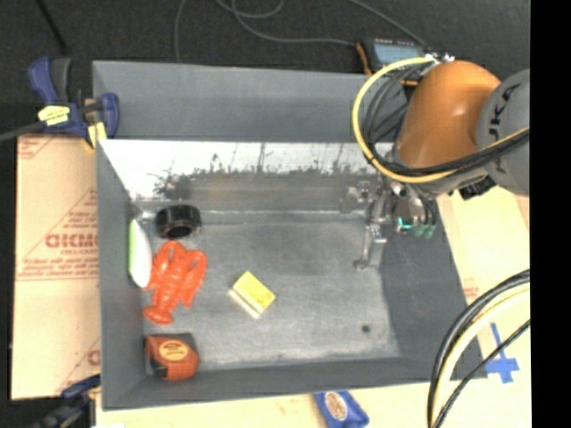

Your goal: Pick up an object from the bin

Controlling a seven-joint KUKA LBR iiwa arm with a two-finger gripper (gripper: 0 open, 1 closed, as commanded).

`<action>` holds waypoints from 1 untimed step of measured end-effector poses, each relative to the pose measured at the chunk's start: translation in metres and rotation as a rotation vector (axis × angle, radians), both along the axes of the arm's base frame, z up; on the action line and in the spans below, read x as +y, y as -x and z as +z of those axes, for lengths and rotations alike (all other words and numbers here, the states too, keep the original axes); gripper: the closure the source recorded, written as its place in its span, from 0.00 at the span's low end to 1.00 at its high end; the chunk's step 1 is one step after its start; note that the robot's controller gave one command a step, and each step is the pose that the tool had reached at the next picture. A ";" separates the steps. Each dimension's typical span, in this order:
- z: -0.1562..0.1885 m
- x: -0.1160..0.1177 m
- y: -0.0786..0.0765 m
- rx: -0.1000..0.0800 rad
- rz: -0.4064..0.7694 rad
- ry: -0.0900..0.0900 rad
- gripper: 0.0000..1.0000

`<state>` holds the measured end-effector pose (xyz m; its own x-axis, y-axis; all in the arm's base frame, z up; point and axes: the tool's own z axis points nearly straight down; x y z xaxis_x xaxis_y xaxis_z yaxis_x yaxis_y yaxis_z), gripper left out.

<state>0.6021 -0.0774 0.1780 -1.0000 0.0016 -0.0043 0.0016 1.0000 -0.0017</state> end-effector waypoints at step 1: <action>0.016 0.035 -0.014 0.001 0.038 0.001 0.00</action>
Offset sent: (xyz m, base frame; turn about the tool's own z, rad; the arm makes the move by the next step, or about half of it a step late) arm -0.0221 0.0571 0.0413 -0.0300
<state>0.6161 -0.0427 0.1944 -0.9993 -0.0360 -0.0031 -0.0360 0.9993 -0.0025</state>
